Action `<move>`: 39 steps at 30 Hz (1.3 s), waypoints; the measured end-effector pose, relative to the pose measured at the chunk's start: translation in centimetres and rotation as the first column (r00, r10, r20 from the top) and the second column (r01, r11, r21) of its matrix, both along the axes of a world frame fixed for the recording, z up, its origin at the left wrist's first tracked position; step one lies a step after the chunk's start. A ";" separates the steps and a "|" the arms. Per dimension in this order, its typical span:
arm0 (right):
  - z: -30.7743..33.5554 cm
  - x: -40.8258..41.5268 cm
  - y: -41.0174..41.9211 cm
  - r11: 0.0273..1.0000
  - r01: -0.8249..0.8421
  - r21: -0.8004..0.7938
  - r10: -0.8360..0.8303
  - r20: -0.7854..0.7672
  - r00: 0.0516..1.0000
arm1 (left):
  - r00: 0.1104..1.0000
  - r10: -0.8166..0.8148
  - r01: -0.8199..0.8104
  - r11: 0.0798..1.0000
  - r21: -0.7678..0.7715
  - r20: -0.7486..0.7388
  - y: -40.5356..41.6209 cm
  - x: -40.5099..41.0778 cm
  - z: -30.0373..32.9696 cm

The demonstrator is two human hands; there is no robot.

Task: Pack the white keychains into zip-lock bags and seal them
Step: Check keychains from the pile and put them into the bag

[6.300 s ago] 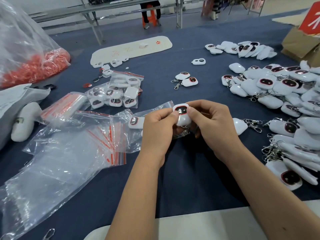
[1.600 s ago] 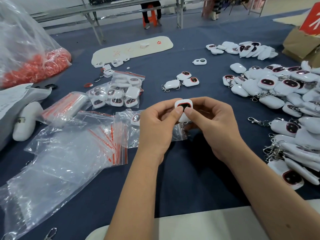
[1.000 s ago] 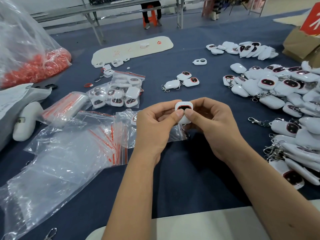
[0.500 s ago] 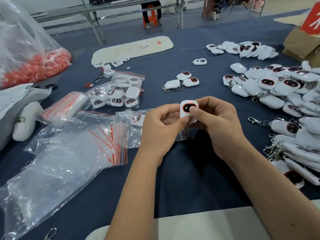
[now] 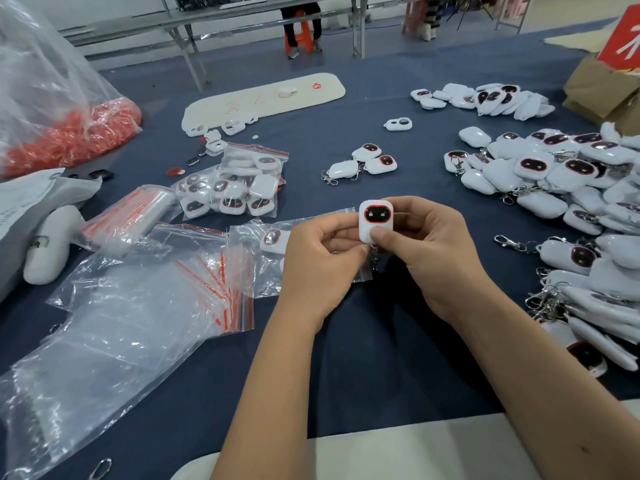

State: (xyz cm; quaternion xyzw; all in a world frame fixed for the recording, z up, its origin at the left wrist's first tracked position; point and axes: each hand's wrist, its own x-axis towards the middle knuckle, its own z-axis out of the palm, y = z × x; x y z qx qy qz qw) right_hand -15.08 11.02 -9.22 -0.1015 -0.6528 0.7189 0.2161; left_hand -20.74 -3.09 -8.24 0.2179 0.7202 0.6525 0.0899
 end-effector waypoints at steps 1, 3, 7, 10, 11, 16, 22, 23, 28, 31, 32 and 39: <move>0.0 0.0 -0.1 1.000 0.006 -0.002 -0.006 0.007 1.000 | 1.000 0.007 -0.007 1.000 -0.009 -0.015 0.0 0.1 0.1; 0.0 0.0 -0.1 0.999 0.044 0.023 -0.045 0.008 0.999 | 0.999 0.030 -0.031 0.999 -0.025 -0.045 0.2 0.2 0.2; 0.0 -0.1 -0.1 0.993 0.117 0.029 -0.117 0.001 0.993 | 0.965 0.218 -0.241 0.958 -0.155 -0.147 0.5 0.0 -0.2; -0.1 -0.2 -0.1 0.982 0.187 0.020 -0.187 0.011 0.982 | 0.923 0.308 -0.361 0.899 -0.247 -0.229 0.6 0.2 -0.4; -0.1 -0.2 0.0 0.977 0.211 0.023 -0.211 0.002 0.977 | 0.918 0.311 -0.372 0.889 -0.267 -0.245 0.6 0.2 -0.4; 0.0 -0.2 0.3 0.965 0.259 -0.037 -0.260 -0.032 0.965 | 0.887 0.296 -0.420 0.836 -0.354 -0.353 0.6 0.4 -0.3; 0.0 -0.5 -0.3 0.970 0.191 -0.153 -0.200 -0.048 0.979 | 0.887 0.277 -0.422 0.813 -0.401 -0.370 0.5 0.5 -0.1; 0.1 -0.5 -0.4 0.971 0.170 -0.167 -0.180 -0.049 0.982 | 0.884 0.297 -0.431 0.817 -0.382 -0.361 0.5 0.5 -0.1; 0.4 -0.2 -1.2 0.988 0.066 -0.142 -0.077 -0.072 0.994 | 0.908 0.357 -0.401 0.893 -0.207 -0.217 0.6 0.4 0.0; 0.4 -0.2 -1.2 0.993 0.060 -0.100 -0.066 -0.050 0.997 | 0.920 0.343 -0.373 0.914 -0.159 -0.189 0.7 0.4 0.1; 0.4 -0.1 -1.1 0.996 0.058 -0.063 -0.060 -0.030 0.998 | 0.915 0.348 -0.380 0.913 -0.147 -0.202 0.7 0.4 0.1; 0.3 0.2 -1.5 0.927 -0.040 0.374 0.010 0.080 0.997 | 0.819 0.433 -0.467 0.884 0.002 -0.378 0.9 0.8 0.9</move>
